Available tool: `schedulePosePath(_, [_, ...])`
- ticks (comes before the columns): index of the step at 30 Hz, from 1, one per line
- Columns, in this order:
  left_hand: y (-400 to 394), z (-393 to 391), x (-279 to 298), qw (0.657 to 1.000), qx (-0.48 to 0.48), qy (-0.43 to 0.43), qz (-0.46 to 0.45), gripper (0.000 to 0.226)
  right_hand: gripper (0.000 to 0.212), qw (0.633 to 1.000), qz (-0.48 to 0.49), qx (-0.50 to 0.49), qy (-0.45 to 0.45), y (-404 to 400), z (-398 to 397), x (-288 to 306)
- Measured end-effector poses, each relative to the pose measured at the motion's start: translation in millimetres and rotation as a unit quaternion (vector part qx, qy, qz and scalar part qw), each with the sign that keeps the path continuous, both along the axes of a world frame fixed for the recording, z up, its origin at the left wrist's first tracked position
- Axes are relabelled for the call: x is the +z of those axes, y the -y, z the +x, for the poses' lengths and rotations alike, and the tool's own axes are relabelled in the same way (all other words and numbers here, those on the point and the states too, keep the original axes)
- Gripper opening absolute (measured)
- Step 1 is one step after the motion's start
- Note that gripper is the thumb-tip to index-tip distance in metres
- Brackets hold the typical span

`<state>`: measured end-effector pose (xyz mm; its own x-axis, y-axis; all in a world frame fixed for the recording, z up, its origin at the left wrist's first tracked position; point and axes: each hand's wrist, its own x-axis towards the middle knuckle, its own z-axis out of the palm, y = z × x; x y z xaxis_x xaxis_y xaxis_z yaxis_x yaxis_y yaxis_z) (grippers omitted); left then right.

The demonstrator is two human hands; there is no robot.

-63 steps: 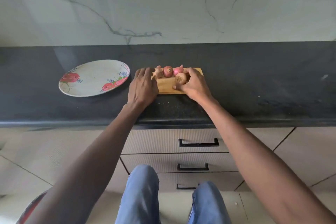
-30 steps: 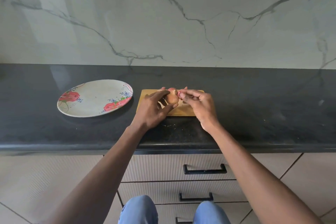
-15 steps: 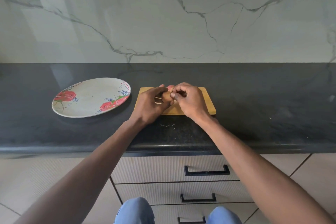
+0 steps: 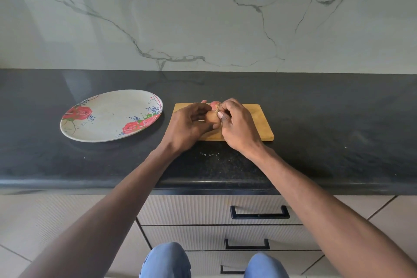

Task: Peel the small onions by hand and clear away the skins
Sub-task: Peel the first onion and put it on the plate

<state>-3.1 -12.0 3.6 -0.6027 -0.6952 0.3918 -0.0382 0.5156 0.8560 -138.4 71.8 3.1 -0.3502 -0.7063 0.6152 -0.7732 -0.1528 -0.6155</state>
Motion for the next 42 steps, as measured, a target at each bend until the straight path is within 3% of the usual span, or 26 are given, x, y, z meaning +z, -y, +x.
schedulePosePath(18, [-6.0,8.5,2.7,0.995,-0.061,-0.037,0.070,0.037,0.011,0.995,0.045,0.019,0.081,-11.2,-1.0,5.6])
schedulePosePath(23, [-4.1,8.7,3.6,0.991,-0.067,-0.051,0.108,0.047,0.008,0.993,0.037,-0.001,0.112,-10.0,-5.2,3.0])
schedulePosePath(27, [-0.5,12.0,4.4,0.981,-0.084,-0.069,0.163,0.049,0.028,0.988,-0.015,0.018,0.153,-14.8,-2.8,7.1])
schedulePosePath(29, [3.5,13.4,2.8,0.976,-0.091,-0.076,0.180,0.044,0.021,0.981,-0.033,0.034,0.185,-16.8,-4.3,8.2])
schedulePosePath(31, [5.1,14.1,2.0,0.968,-0.109,-0.090,0.209,0.041,0.014,0.967,-0.014,0.082,0.242,-17.7,-5.4,8.5])
schedulePosePath(34, [4.8,14.1,3.0,0.958,-0.117,-0.106,0.238,0.045,0.034,0.951,0.036,0.123,0.281,-16.7,-4.8,8.0])
schedulePosePath(37, [3.8,14.6,2.4,0.964,-0.101,-0.103,0.224,0.038,0.044,0.955,0.039,0.115,0.269,-15.8,-4.7,7.8])
schedulePosePath(42, [1.2,12.2,1.4,0.988,-0.046,-0.081,0.124,0.022,0.033,0.961,0.021,0.080,0.265,-16.9,-5.3,7.4])
